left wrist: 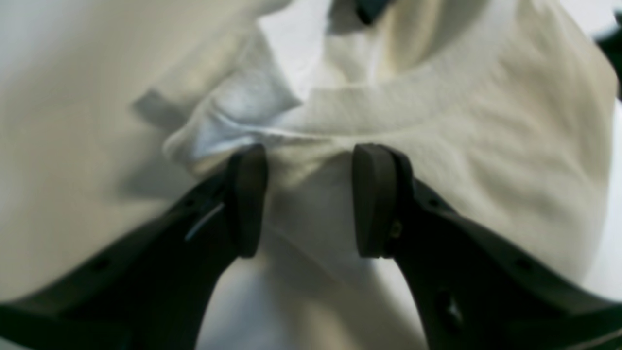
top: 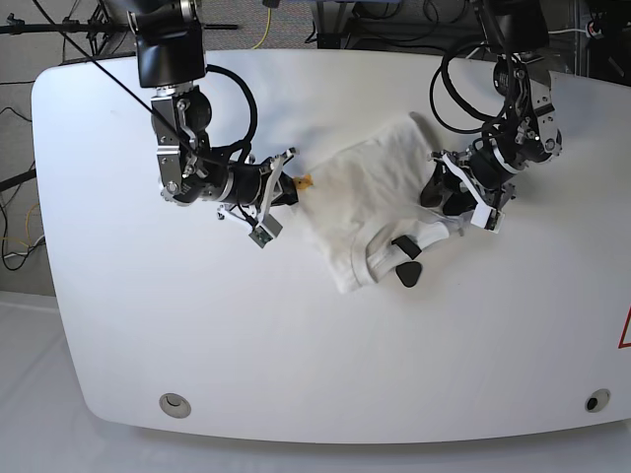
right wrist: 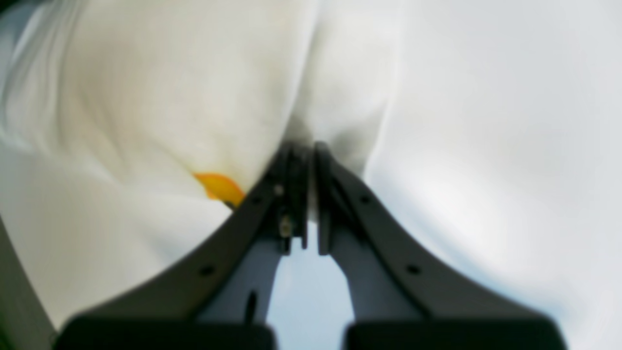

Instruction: Fold the T-shirt properly

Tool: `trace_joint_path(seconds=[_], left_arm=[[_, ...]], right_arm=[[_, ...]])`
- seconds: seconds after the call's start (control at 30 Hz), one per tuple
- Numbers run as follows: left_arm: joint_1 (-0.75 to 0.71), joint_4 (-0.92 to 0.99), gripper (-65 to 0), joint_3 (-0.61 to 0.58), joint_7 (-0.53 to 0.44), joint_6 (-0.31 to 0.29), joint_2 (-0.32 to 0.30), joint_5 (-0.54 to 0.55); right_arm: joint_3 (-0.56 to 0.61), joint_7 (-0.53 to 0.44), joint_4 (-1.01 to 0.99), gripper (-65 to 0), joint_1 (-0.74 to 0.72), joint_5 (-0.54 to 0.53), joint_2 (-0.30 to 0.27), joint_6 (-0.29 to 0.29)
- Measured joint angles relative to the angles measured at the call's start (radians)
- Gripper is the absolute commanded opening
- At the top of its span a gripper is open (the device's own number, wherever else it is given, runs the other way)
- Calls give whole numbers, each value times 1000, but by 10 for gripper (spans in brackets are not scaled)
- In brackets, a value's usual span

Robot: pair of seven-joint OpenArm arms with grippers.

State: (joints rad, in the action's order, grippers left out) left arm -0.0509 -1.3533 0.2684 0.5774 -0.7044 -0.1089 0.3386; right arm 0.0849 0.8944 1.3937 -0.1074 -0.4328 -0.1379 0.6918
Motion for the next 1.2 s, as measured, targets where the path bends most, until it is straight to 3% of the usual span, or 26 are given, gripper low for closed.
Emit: trace_joint_path(seconds=[0.87,1.2], left_arm=[[204,159,-384,-50,35,9,7,-31],[189,98,-384,-39,34,9,1,-29]], right_arm=[[2,6,225,-650,194,2,34,-1],[-2,6,232,-650,195,0,-9,0]])
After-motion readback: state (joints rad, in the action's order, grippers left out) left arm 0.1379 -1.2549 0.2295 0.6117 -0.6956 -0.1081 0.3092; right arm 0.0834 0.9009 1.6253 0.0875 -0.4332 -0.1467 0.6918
